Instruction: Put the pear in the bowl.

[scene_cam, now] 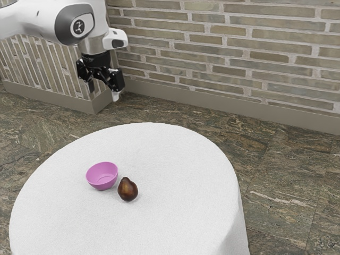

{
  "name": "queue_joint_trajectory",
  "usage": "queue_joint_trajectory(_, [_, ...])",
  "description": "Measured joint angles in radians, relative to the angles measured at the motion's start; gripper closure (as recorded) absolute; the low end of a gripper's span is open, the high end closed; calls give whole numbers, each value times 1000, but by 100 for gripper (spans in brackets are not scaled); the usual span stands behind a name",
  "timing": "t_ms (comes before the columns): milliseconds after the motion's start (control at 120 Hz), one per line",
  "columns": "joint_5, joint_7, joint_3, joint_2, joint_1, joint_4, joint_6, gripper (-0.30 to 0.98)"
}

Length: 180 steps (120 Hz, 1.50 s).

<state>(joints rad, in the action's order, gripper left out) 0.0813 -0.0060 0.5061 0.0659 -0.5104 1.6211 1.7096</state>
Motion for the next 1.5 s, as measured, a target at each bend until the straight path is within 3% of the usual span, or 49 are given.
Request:
queue_joint_trajectory(317, [-15,-5,1,28,-28,123,29,0])
queue_joint_trajectory(733, [-152,10,-3,105,-47,398,249,1])
queue_joint_trajectory(1058, [-314,105,-4,274,-38,403,373,4])
queue_joint_trajectory(1500, [-380,186,-5,337,-24,402,441,7])
